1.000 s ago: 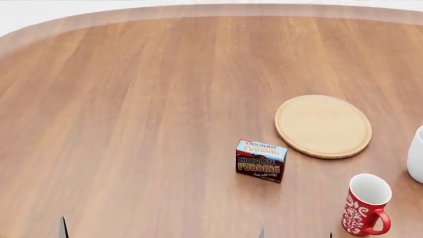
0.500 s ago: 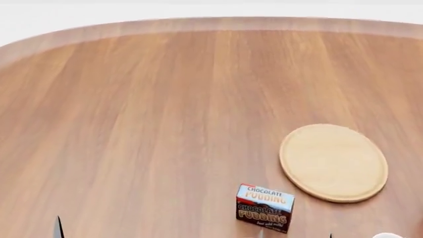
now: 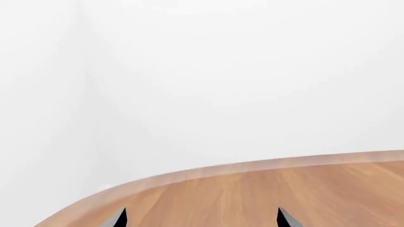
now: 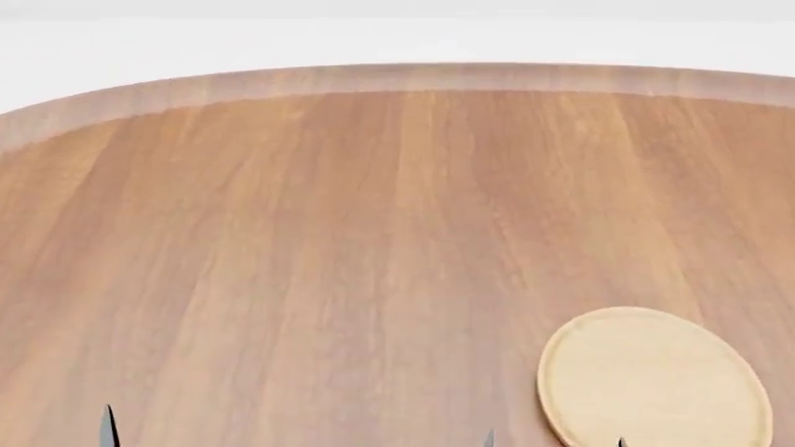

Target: Put the chocolate pudding to the left of the plate.

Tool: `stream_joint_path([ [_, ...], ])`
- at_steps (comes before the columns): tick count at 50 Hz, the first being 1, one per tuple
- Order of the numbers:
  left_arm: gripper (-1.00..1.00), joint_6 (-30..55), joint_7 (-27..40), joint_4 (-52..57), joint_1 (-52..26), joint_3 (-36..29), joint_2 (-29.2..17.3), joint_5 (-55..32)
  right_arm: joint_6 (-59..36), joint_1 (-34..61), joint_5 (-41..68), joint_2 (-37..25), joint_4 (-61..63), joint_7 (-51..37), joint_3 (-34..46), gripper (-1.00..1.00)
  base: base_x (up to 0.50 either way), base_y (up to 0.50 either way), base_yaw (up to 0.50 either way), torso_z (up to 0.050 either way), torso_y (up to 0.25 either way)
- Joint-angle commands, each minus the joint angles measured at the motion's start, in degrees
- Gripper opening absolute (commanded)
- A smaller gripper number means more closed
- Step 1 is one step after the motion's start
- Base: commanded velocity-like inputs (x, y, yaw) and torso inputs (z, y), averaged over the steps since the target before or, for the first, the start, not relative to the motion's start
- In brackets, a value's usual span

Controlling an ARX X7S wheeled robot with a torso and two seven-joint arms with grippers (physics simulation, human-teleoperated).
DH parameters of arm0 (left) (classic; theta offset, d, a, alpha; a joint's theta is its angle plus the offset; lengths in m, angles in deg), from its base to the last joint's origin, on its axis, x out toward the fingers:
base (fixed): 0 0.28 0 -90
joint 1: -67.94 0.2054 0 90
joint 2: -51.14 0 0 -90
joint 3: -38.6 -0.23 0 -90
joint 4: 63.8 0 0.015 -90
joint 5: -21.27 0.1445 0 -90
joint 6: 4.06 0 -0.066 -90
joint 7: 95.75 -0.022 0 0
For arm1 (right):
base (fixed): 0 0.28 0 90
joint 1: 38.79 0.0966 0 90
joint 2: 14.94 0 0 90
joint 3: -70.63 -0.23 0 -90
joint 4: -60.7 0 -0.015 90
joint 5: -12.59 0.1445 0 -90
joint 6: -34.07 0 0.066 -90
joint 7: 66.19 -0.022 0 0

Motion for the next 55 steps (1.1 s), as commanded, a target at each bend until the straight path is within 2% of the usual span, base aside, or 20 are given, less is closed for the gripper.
stream_joint_path([
  [1,1.00,0.28,0.32,0.06,-0.16,-0.41,-0.25,-0.01,-0.47,0.34,0.42,-0.39,-0.04,-0.43,0.26,1.00,0.43,0.00,0.00,0.000,0.000],
  [16,1.00,-0.41,0.77,-0.70,-0.43,-0.59,-0.58,-0.65,1.37,0.57,0.45,-0.63,-1.17,-2.01,0.51,1.00,0.43,0.00,0.00,0.000,0.001],
  [25,1.00,-0.03,0.93,-0.75,-0.67,-0.72,-0.84,-0.90,2.51,1.38,2.72,-1.74,-2.75,-0.22,0.76,1.00,0.00,0.00,0.00,0.000,0.000],
  [28,1.00,0.16,1.10,-0.57,-0.63,-0.73,-0.94,-0.79,-0.57,2.27,3.30,-2.71,-0.21,-0.68,-0.67,1.00,0.00,0.00,0.00,0.000,0.000],
  [31,1.00,-0.03,1.38,-1.03,-0.70,-0.88,-0.90,-0.49,-10.32,4.68,0.68,-5.70,7.92,-2.01,-3.04,1.00,0.00,0.00,0.00,0.000,0.000],
  [33,1.00,0.02,1.52,-0.68,-0.58,-0.83,-1.00,-0.43,-15.93,6.37,-0.08,-8.89,14.06,-1.64,-6.15,1.00,0.00,0.00,0.00,0.000,0.000],
  [36,1.00,0.14,1.50,-0.92,-0.94,-0.64,-1.15,-0.80,-24.35,10.33,3.87,-16.33,21.66,4.36,-10.30,1.00,0.00,0.00,0.00,0.000,0.000],
  [37,1.00,0.21,1.62,-1.18,-1.20,-0.58,-1.11,-0.74,-31.06,12.39,4.95,-21.22,26.70,7.26,-12.33,1.00,0.00,0.00,0.00,0.000,0.000],
  [39,1.00,0.19,1.67,-1.55,-1.41,-0.68,-1.05,-0.82,-37.59,15.25,9.93,-25.25,31.19,11.58,-17.11,1.00,0.00,0.00,0.00,0.000,0.000],
  [40,1.00,0.17,1.79,-1.78,-1.47,-0.94,-0.96,-0.45,-42.36,18.23,17.84,-30.97,33.73,15.61,-22.14,1.00,0.00,0.00,0.00,0.000,0.000],
  [42,1.00,0.21,1.84,-1.65,-1.36,-1.18,-0.98,-0.26,-45.32,22.98,33.53,-44.67,33.75,15.30,-26.10,1.00,0.00,0.00,0.00,0.000,0.000],
  [43,1.00,0.18,1.88,-1.78,-1.41,-1.27,-0.97,-0.21,-46.01,24.64,40.01,-47.49,33.70,14.65,-27.23,1.00,0.00,0.00,0.00,0.000,0.000],
  [44,1.00,-0.18,1.87,-1.96,-1.35,-1.31,-0.95,-0.44,-47.74,28.83,48.28,-53.06,32.60,19.62,-29.98,1.00,0.00,0.00,0.00,0.000,0.000],
  [45,1.00,-0.05,1.91,-1.90,-1.37,-1.35,-0.96,-0.38,-47.55,30.16,50.00,-54.28,32.02,20.87,-30.73,1.00,0.00,0.00,0.00,0.000,0.000],
  [46,1.00,0.17,1.88,-1.96,-1.46,-1.64,-0.98,-0.03,-48.01,37.11,56.16,-58.16,27.61,23.44,-29.40,1.00,0.00,0.00,0.00,0.000,0.000],
  [48,1.00,0.29,1.89,-1.99,-1.51,-1.60,-1.01,-0.27,-46.01,46.65,59.00,-61.06,22.12,29.33,-23.80,1.00,0.00,0.00,0.00,0.000,0.000],
  [49,1.00,0.29,1.92,-1.99,-1.51,-1.62,-1.03,-0.29,-46.15,47.98,59.13,-61.08,21.92,29.16,-22.57,1.00,0.00,0.00,0.00,0.000,0.000],
  [51,1.00,0.33,2.02,-2.07,-1.60,-1.56,-1.10,-0.28,-42.27,50.43,57.73,-62.59,19.28,39.56,-19.72,1.00,0.00,0.00,0.00,0.000,0.000],
  [54,1.00,0.49,1.99,-1.88,-1.56,-1.60,-1.27,-0.42,-46.81,58.47,55.21,-60.08,17.72,40.70,-9.81,1.00,0.00,0.00,0.00,0.000,0.000],
  [55,1.00,0.53,1.97,-1.82,-1.56,-1.58,-1.31,-0.54,-46.37,57.98,55.25,-60.64,18.29,42.50,-9.29,1.00,0.00,0.00,0.00,0.000,0.000],
])
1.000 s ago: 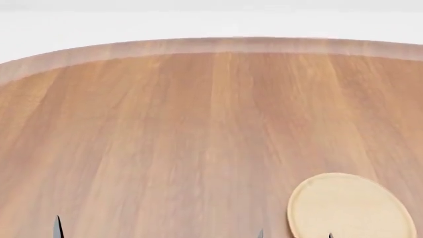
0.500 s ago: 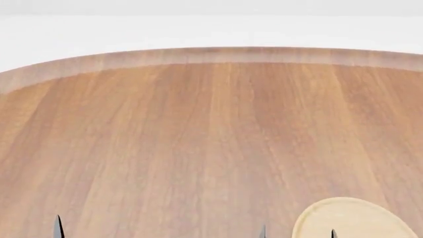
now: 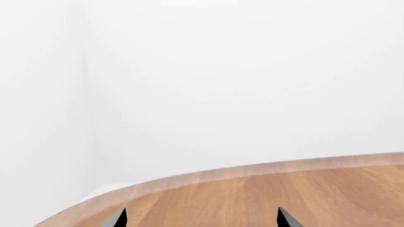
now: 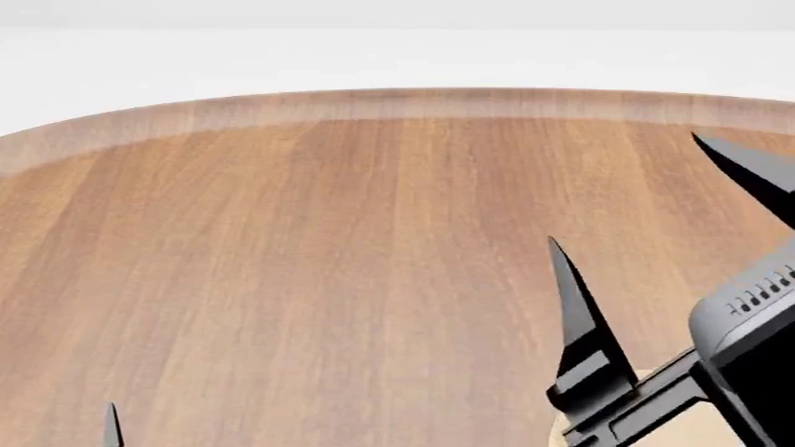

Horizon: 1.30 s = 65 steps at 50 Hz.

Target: Put the chocolate pudding to the left of the plate.

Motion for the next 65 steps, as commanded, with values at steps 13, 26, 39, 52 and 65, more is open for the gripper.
stream_joint_path([
  [13,1.00,1.00,0.24,-0.49,-0.75,-1.05,-0.46,0.04,-0.19,3.23,4.07,-14.59,0.37,23.26,13.28,1.00,0.00,0.00,0.00,0.000,0.000],
  [26,1.00,1.50,0.59,-0.65,-1.07,-2.00,-0.79,0.43,2.84,-3.18,-10.52,-9.62,-0.89,26.02,27.61,1.00,0.00,0.00,0.00,0.000,0.000],
  [39,1.00,1.37,1.08,-1.07,-1.25,-2.46,-1.13,0.61,6.86,-4.28,-20.39,-2.19,-7.75,29.10,37.53,1.00,0.00,0.00,0.00,0.000,0.000],
  [52,1.00,1.51,1.52,-0.91,-1.07,-3.05,-1.38,0.80,9.71,-6.71,-21.51,-1.92,-10.39,29.29,39.00,1.00,0.00,0.00,0.00,0.000,0.000],
  [65,1.00,1.30,1.99,-1.57,-1.39,-3.12,-1.55,0.54,17.74,-11.93,-20.37,-1.18,-20.50,28.82,38.08,1.00,0.00,0.00,0.00,0.000,0.000],
])
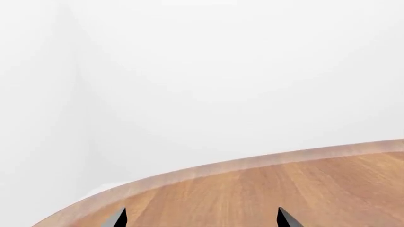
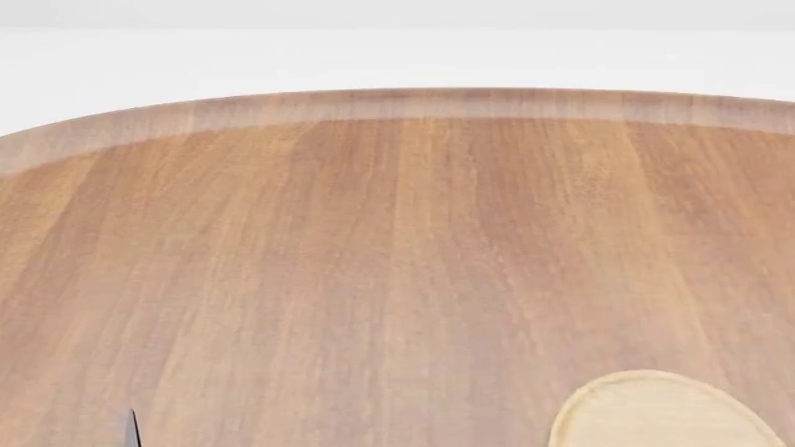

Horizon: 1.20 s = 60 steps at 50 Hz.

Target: Put the chocolate pudding to the left of the plate.

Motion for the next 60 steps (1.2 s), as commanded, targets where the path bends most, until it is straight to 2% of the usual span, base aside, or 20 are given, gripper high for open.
stream_joint_path([
  [1,1.00,0.01,0.50,-0.22,-0.11,-0.26,-0.15,0.05,6.49,-4.47,0.26,0.21,-6.78,-0.38,-0.23,1.00,0.00,0.00,0.00,0.000,0.000],
  [8,1.00,0.07,0.59,-0.44,-0.36,-0.57,-0.24,0.11,11.77,-7.21,0.16,0.70,-12.69,-1.06,-1.07,1.00,0.00,0.00,0.00,0.000,0.000],
  [31,1.00,0.51,1.07,-0.11,-0.50,-1.05,-0.64,0.22,15.54,-5.88,-1.66,4.84,-21.15,1.29,0.45,1.00,0.00,0.00,0.00,0.000,0.000],
  [51,1.00,0.88,1.30,-0.06,-0.75,-1.57,-0.93,-0.03,19.68,-3.81,-3.58,10.31,-33.68,2.47,1.36,1.00,0.00,0.00,0.00,0.000,0.000],
  [60,1.00,0.69,1.47,-0.25,-0.83,-1.69,-1.11,-0.16,23.98,-2.89,-5.17,14.60,-42.91,3.94,2.74,1.00,0.00,0.00,0.00,0.000,0.000],
])
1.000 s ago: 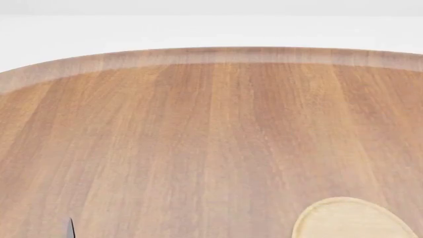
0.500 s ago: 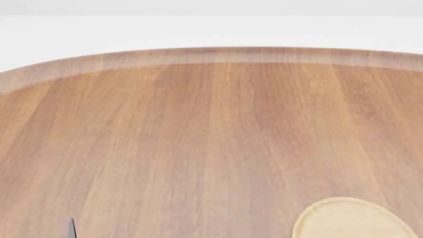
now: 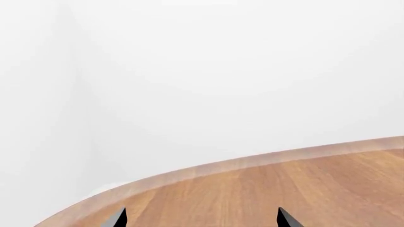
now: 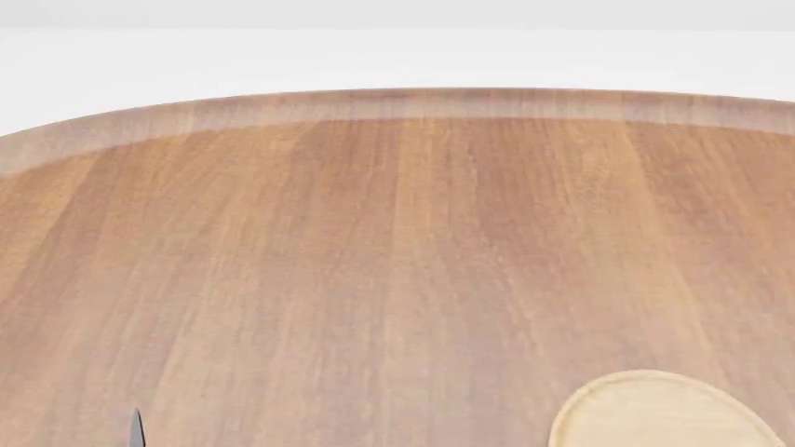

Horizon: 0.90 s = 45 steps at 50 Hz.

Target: Put the chocolate pudding to the left of the plate.

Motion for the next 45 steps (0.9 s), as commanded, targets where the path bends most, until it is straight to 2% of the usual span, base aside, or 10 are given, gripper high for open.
stream_joint_path([
  [1,1.00,-0.03,0.18,-0.17,-0.14,-0.27,-0.17,-0.11,3.96,0.74,-1.30,3.94,-8.78,1.29,1.11,1.00,0.00,0.00,0.00,0.000,0.000],
  [21,1.00,-0.35,0.51,-0.45,-0.13,-0.86,-0.46,-0.22,7.36,0.94,-1.17,7.29,-16.58,3.34,2.01,1.00,0.00,0.00,0.00,0.000,0.000],
  [31,1.00,-0.62,0.70,-0.98,-0.37,-1.09,-0.54,-0.29,10.27,2.97,-1.53,10.20,-24.53,5.03,2.23,1.00,0.00,0.00,0.00,0.000,0.000],
  [32,1.00,-0.65,0.73,-1.14,-0.44,-1.14,-0.52,-0.25,10.25,3.12,-1.70,10.55,-25.09,4.87,2.31,-1.00,0.00,0.00,0.00,0.000,0.000],
  [45,1.00,-0.61,0.97,-1.41,-0.71,-1.32,-0.68,-0.41,4.82,2.63,-0.64,7.58,-14.88,3.66,2.24,-1.00,0.00,0.00,0.00,0.000,0.000],
])
